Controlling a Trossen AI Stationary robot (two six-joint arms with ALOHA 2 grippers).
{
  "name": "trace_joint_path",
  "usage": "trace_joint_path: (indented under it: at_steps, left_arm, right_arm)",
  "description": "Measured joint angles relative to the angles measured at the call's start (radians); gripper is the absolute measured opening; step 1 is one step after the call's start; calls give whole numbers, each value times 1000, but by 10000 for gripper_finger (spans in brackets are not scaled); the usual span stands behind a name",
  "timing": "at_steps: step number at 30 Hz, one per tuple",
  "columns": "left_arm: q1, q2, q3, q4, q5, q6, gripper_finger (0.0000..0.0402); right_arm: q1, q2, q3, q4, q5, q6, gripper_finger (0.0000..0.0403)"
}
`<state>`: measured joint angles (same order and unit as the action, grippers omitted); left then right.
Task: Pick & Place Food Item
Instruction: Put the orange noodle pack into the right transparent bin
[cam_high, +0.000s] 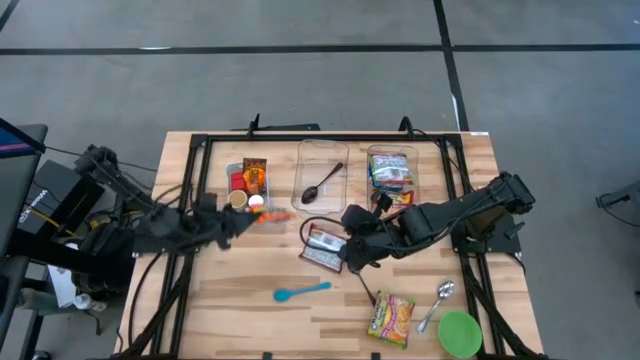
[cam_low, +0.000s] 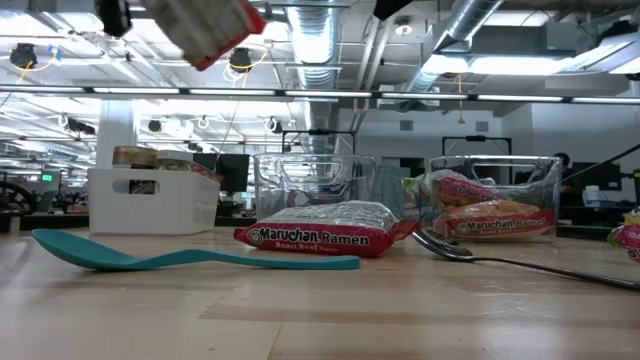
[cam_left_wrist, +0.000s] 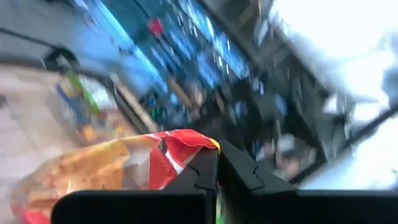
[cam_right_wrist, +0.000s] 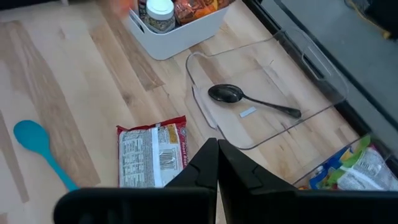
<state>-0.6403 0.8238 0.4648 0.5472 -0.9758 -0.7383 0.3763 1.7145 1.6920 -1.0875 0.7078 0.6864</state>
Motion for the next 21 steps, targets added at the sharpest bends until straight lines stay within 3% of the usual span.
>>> trace_joint_path:
  at_steps: [5, 11, 21]
  left_arm:
    - [149, 0, 0, 112, 99, -18, 0]
    - [268, 2, 0, 126, 203, -173, 0]
    - [308, 2, 0, 127, 276, -266, 0]
  right_arm:
    - [0, 0, 0, 43, 13, -155, 1]
    - [-20, 0, 0, 119, 39, -301, 1]
    - [-134, -2, -49, 296, -156, -479, 1]
